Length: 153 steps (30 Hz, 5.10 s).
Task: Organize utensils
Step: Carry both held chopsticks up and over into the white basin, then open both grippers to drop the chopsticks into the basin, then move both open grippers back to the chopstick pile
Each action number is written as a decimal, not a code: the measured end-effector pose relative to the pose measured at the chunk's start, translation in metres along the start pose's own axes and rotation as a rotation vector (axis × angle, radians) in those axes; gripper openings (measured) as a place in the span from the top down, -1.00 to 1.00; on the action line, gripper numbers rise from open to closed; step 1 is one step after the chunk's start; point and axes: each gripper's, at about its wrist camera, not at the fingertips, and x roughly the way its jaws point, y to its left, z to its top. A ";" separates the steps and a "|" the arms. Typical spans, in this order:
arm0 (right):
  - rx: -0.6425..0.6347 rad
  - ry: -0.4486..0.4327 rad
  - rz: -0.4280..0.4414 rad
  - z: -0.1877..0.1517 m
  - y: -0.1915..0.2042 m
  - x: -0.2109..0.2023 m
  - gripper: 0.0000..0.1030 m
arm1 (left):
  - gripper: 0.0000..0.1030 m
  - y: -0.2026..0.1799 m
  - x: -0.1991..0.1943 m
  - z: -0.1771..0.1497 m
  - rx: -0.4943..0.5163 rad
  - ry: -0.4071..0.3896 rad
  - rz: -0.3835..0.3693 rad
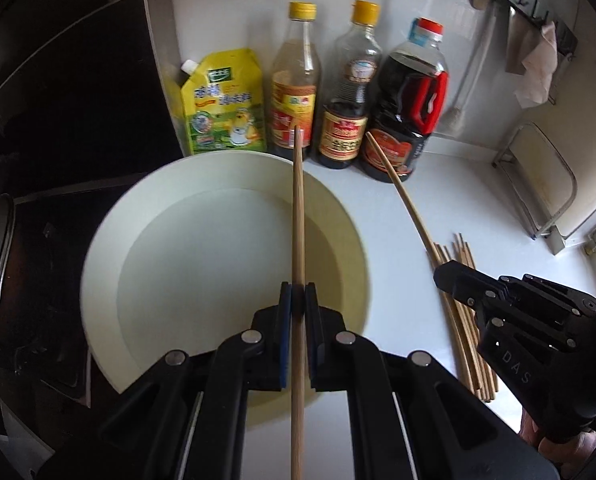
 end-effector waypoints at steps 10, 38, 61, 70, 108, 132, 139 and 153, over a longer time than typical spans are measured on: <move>-0.038 0.077 0.073 0.030 0.074 0.076 0.88 | 0.86 0.080 0.041 0.009 -0.048 0.026 0.085; 0.023 0.148 0.017 0.017 0.068 0.114 0.62 | 0.24 0.122 0.089 0.000 -0.112 0.092 0.108; 0.013 0.117 -0.008 -0.016 0.054 0.034 0.24 | -0.16 0.084 0.012 -0.023 -0.093 0.001 0.095; 0.036 0.103 -0.030 -0.035 0.021 -0.001 0.13 | -0.29 0.050 -0.002 -0.032 -0.076 -0.006 0.070; 0.185 0.112 -0.225 -0.132 -0.186 -0.015 -0.11 | -0.58 -0.150 0.071 -0.083 0.029 0.118 -0.067; 0.102 0.108 -0.281 -0.131 -0.193 0.001 -0.12 | -0.58 -0.164 0.098 -0.088 0.018 0.143 -0.059; 0.114 0.102 -0.300 -0.130 -0.203 -0.004 -0.11 | -0.58 -0.171 0.107 -0.090 0.037 0.150 -0.048; 0.128 0.093 -0.297 -0.131 -0.209 -0.008 -0.12 | -0.58 -0.175 0.117 -0.094 0.059 0.156 -0.012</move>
